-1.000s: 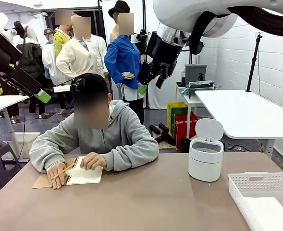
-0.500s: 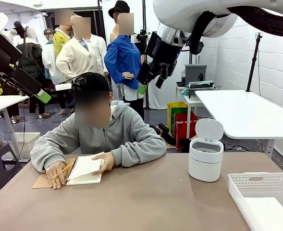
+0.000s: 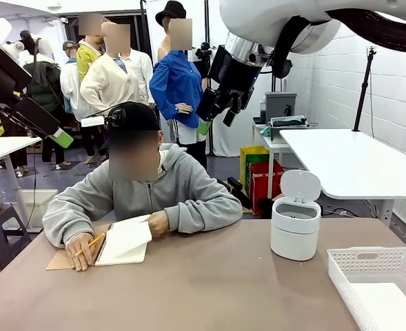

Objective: Sort the paper based on its condition.
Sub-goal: If a person hands you a paper, place it in the Organizing basket , and if it's crumpled, put it in the Trash can.

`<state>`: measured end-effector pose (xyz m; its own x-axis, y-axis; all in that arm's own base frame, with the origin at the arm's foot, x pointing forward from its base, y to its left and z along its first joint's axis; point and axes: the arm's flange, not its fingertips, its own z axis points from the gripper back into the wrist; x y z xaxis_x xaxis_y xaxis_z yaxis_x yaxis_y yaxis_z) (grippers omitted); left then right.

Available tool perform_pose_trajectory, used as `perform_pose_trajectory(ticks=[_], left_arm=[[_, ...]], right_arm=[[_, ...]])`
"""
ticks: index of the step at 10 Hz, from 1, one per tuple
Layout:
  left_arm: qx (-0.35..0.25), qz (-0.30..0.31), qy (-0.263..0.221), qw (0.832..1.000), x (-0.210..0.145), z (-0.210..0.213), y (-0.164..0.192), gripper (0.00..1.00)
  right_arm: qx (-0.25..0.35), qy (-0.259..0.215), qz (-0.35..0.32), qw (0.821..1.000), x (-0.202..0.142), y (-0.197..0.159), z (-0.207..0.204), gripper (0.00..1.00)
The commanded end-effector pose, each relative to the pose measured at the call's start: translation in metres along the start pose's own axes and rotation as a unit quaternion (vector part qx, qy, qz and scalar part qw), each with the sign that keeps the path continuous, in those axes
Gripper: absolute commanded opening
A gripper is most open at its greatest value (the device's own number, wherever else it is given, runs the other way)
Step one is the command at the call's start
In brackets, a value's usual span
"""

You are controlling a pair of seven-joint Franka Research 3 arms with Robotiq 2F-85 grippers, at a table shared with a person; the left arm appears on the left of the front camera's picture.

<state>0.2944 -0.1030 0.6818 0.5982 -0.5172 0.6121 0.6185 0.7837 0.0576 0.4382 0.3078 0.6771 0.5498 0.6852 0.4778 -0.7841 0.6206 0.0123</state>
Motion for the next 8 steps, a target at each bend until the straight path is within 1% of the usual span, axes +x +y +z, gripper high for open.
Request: perform_pose_trajectory(ticks=[1,8], left_arm=[[0.001,0.0,0.0,1.0,-0.0002,0.0003,0.0001,1.0],[0.001,0.0,0.0,1.0,-0.0002,0.0003,0.0001,1.0]], right_arm=[[0.008,0.001,-0.003,1.0,-0.0003,0.0002,0.0015,1.0],[0.008,0.001,-0.003,1.0,-0.0003,0.0002,0.0015,1.0]])
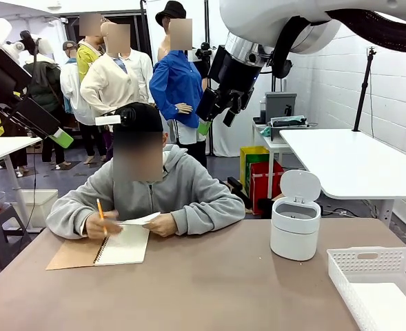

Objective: Sort the paper based on its condition.
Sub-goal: If a person hands you a paper, place it in the Organizing basket , and if it's crumpled, put it in the Trash can.

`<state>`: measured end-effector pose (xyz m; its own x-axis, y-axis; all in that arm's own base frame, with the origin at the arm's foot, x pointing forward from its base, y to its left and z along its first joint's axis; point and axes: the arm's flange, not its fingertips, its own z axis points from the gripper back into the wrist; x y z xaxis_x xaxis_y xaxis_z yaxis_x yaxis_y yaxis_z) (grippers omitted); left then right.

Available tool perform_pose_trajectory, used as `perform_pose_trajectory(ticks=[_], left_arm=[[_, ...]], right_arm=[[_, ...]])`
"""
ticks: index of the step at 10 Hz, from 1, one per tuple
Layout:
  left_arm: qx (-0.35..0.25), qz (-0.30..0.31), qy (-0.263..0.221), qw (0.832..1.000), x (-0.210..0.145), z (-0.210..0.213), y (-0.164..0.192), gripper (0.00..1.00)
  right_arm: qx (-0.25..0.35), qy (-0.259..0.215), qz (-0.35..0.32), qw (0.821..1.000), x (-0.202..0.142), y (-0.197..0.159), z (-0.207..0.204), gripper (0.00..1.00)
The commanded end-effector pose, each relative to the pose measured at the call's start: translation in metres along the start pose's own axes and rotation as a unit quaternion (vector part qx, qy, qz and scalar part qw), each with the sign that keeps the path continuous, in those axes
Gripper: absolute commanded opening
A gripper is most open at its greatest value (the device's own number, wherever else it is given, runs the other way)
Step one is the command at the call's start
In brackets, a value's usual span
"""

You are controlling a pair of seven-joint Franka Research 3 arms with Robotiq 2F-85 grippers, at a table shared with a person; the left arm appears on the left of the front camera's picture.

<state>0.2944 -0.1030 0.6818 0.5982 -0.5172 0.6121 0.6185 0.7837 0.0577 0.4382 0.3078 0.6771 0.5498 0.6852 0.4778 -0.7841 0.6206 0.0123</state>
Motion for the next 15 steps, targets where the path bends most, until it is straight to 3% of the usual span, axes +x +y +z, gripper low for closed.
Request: perform_pose_trajectory(ticks=[1,15], left_arm=[[0.001,0.0,0.0,1.0,-0.0002,0.0002,0.0001,1.0],[0.001,0.0,0.0,1.0,-0.0002,0.0002,0.0001,1.0]], right_arm=[[0.008,0.001,-0.003,1.0,-0.0003,0.0002,0.0015,1.0],[0.008,0.001,-0.003,1.0,-0.0003,0.0002,0.0015,1.0]])
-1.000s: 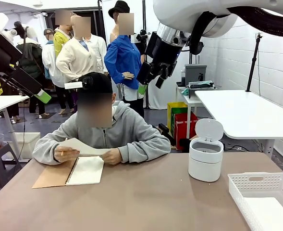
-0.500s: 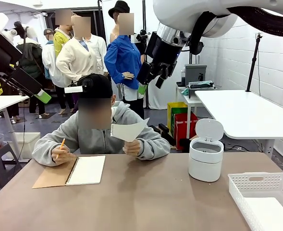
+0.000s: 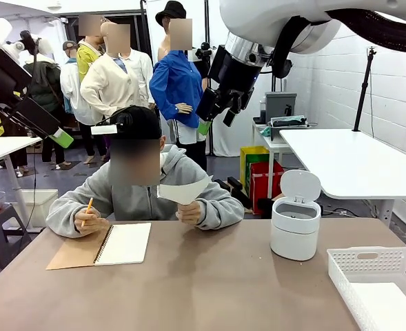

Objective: Sort the paper based on its condition.
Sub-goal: If a person hands you a paper, place it in the Organizing basket , and if it's crumpled, put it in the Trash can.

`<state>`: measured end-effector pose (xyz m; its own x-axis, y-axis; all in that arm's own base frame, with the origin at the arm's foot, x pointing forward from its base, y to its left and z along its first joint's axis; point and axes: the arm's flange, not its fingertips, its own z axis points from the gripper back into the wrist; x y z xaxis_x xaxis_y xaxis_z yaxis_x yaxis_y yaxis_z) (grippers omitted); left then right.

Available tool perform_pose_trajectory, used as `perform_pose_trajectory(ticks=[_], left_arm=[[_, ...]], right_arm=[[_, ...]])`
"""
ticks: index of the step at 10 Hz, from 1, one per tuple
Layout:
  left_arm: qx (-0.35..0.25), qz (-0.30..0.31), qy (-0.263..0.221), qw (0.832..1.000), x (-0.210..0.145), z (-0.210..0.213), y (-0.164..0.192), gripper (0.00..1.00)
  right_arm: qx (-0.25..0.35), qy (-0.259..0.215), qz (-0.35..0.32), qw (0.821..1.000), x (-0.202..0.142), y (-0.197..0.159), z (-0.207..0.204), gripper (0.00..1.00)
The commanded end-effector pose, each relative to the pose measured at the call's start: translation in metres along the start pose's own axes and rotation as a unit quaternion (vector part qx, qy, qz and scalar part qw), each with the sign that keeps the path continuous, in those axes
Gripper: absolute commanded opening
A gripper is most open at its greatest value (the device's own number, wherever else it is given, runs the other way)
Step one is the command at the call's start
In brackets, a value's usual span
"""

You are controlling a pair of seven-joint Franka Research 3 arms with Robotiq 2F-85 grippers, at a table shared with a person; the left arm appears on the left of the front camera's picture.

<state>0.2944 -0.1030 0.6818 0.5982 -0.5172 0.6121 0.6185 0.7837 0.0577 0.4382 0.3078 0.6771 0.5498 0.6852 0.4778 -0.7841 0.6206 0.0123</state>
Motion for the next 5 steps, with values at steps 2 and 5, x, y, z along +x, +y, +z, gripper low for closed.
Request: perform_pose_trajectory(ticks=[2,5], left_arm=[[0.001,0.0,0.0,1.0,-0.0002,0.0003,0.0001,1.0],[0.001,0.0,0.0,1.0,-0.0002,0.0003,0.0001,1.0]], right_arm=[[0.008,0.001,-0.003,1.0,-0.0003,0.0002,0.0015,1.0],[0.008,0.001,-0.003,1.0,-0.0003,0.0002,0.0015,1.0]])
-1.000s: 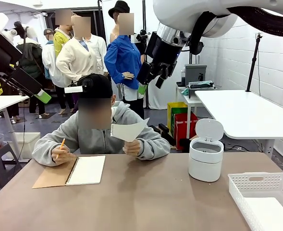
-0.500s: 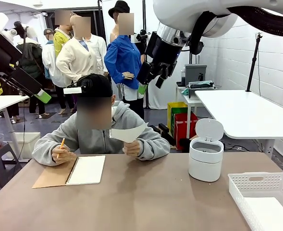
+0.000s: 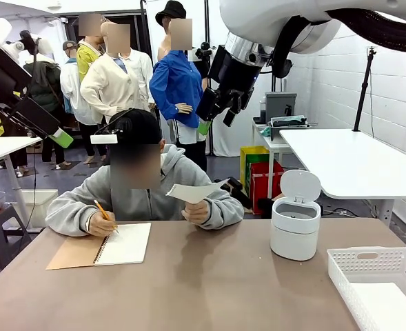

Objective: Sort the paper based on its condition.
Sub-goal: If a person hands you a paper, place it in the Organizing basket , and if it's crumpled, put it in the Trash can.

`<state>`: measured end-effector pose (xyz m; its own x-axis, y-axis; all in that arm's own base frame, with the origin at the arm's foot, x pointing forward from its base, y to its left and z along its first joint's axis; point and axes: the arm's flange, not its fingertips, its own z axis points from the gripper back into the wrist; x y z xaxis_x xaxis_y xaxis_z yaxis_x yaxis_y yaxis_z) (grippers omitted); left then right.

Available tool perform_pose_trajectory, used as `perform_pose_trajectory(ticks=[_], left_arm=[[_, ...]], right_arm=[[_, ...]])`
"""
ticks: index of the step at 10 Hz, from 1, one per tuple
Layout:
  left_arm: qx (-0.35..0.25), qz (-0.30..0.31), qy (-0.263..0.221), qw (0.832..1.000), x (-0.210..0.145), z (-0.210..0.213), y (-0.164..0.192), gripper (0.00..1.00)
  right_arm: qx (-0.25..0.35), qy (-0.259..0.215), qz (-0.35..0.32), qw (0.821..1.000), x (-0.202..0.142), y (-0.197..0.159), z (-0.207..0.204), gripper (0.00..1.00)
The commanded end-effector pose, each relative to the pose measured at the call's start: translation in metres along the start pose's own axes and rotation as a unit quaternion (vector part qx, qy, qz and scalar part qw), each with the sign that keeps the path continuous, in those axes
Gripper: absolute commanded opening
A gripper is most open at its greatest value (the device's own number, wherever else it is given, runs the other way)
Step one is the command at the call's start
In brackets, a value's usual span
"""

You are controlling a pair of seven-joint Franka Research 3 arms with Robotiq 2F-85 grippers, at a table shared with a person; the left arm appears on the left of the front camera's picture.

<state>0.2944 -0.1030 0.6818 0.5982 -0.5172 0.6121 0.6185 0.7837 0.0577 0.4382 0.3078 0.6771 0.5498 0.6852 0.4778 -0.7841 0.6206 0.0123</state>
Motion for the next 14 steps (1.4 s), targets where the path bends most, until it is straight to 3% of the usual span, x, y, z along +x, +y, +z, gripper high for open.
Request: perform_pose_trajectory(ticks=[1,4,6,7,9,11,13,14], left_arm=[[0.001,0.0,0.0,1.0,0.0,0.0,0.0,1.0],[0.001,0.0,0.0,1.0,0.0,0.0,0.0,1.0],[0.001,0.0,0.0,1.0,0.0,0.0,0.0,1.0],[0.001,0.0,0.0,1.0,0.0,0.0,0.0,1.0],[0.001,0.0,0.0,1.0,0.0,0.0,0.0,1.0],[0.001,0.0,0.0,1.0,0.0,0.0,0.0,1.0],[0.001,0.0,0.0,1.0,0.0,0.0,0.0,1.0],[0.001,0.0,0.0,1.0,0.0,0.0,0.0,1.0]], right_arm=[[0.0,0.0,0.0,1.0,0.0,0.0,0.0,1.0],[0.137,-0.017,-0.157,0.978,0.018,-0.035,-0.016,1.0],[0.187,-0.034,-0.27,0.944,0.011,-0.071,-0.038,1.0],[0.211,-0.036,-0.326,0.921,0.0,-0.088,-0.039,1.0],[0.287,-0.018,-0.438,0.852,-0.025,-0.119,-0.051,1.0],[0.299,0.037,-0.494,0.816,-0.046,-0.136,-0.071,1.0],[0.302,0.1,-0.518,0.794,-0.066,-0.139,-0.098,1.0],[0.306,0.106,-0.488,0.81,-0.068,-0.137,-0.105,1.0]])
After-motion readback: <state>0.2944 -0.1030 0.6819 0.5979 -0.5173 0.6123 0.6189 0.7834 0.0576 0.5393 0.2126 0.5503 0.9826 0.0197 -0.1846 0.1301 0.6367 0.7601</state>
